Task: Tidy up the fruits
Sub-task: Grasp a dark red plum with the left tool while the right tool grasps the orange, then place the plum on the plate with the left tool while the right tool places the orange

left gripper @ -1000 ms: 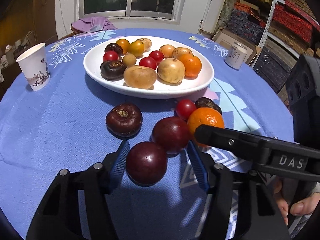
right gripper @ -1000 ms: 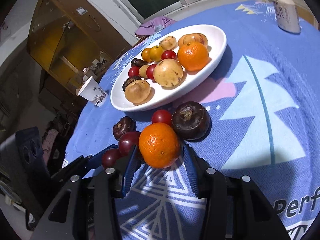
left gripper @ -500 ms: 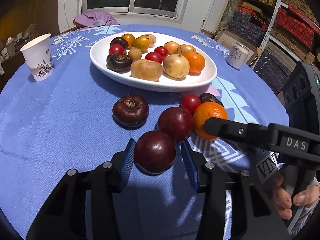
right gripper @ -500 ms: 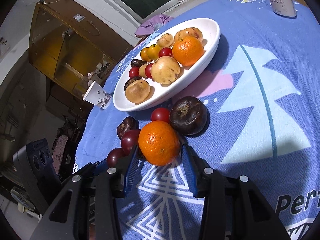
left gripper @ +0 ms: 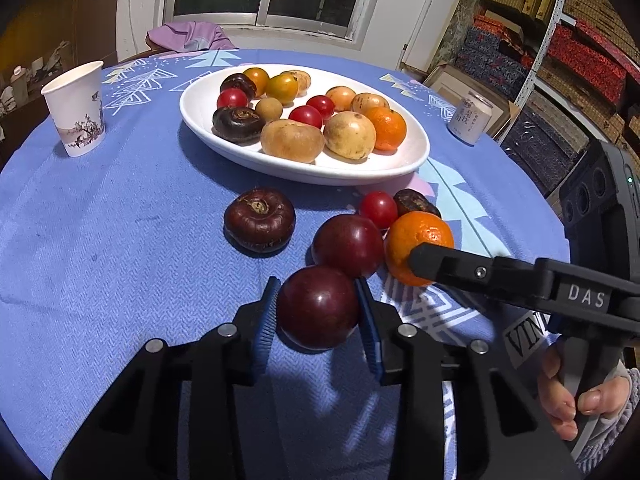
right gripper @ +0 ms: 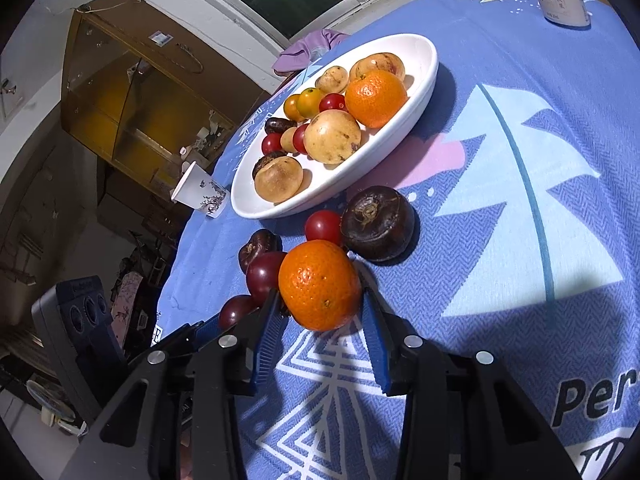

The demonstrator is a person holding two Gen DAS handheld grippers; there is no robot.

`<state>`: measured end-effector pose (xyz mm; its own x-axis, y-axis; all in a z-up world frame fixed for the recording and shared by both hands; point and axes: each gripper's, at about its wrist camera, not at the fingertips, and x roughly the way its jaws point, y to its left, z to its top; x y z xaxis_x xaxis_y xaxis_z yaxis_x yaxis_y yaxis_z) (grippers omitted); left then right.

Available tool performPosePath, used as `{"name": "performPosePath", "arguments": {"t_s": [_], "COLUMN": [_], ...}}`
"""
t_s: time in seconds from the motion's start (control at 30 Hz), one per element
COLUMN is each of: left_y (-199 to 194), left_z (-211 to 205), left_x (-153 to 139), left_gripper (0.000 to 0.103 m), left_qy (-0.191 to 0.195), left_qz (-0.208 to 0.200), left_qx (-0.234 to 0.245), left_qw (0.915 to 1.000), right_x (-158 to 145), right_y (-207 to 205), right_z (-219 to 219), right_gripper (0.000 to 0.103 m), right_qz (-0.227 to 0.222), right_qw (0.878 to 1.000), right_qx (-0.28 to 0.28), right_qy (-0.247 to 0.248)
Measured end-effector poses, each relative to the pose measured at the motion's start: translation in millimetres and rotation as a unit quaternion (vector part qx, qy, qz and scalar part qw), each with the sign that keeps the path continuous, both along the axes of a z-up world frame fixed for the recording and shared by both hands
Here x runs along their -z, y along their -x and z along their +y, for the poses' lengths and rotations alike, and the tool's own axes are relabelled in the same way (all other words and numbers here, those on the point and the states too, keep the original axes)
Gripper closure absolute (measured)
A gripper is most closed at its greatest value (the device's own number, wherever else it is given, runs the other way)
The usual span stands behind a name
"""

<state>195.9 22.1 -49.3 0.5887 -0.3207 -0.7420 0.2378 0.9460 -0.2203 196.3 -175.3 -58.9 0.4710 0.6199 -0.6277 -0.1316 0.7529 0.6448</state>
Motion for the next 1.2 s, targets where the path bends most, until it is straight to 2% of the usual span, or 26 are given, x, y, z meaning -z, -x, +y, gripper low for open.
{"name": "performPosePath", "arguments": {"t_s": [0.13, 0.3, 0.4, 0.57, 0.67, 0.73, 0.83, 0.93, 1.07, 1.2], "left_y": [12, 41, 38, 10, -12, -30, -60, -92, -136, -164], "left_z": [4, 18, 29, 36, 35, 31, 24, 18, 15, 18], "left_x": [-4, -37, -72, -137, -161, -166, -162, -143, -100, -65], "left_gripper": [0.066, 0.066, 0.066, 0.066, 0.066, 0.066, 0.066, 0.066, 0.066, 0.066], "left_qy": [0.005, 0.015, 0.022, 0.032, 0.043, 0.053, 0.055, 0.057, 0.051, 0.051], "left_qz": [-0.005, -0.067, -0.090, -0.134, -0.149, -0.150, -0.146, -0.121, -0.069, -0.030], "left_qx": [-0.008, -0.026, -0.032, -0.051, -0.061, -0.064, -0.071, -0.074, -0.079, -0.084], "left_qw": [0.9999, 0.9973, 0.9951, 0.9891, 0.9860, 0.9852, 0.9853, 0.9883, 0.9932, 0.9947], "right_x": [-1, -26, -61, -139, -171, -180, -175, -150, -96, -65], "right_y": [4, 22, 29, 19, 4, -13, -46, -88, -138, -160], "right_z": [-8, -27, -43, -65, -67, -66, -57, -39, -16, -5], "right_gripper": [0.063, 0.063, 0.063, 0.063, 0.063, 0.063, 0.063, 0.063, 0.063, 0.063], "right_qz": [0.003, -0.037, -0.084, -0.152, -0.181, -0.186, -0.180, -0.141, -0.063, -0.030], "right_qw": [1.000, 0.998, 0.994, 0.984, 0.978, 0.976, 0.975, 0.983, 0.995, 0.999], "right_qx": [0.000, 0.016, 0.030, 0.040, 0.043, 0.044, 0.046, 0.038, 0.035, 0.037], "right_qy": [-0.021, -0.052, -0.062, -0.080, -0.090, -0.102, -0.118, -0.111, -0.065, -0.011]}}
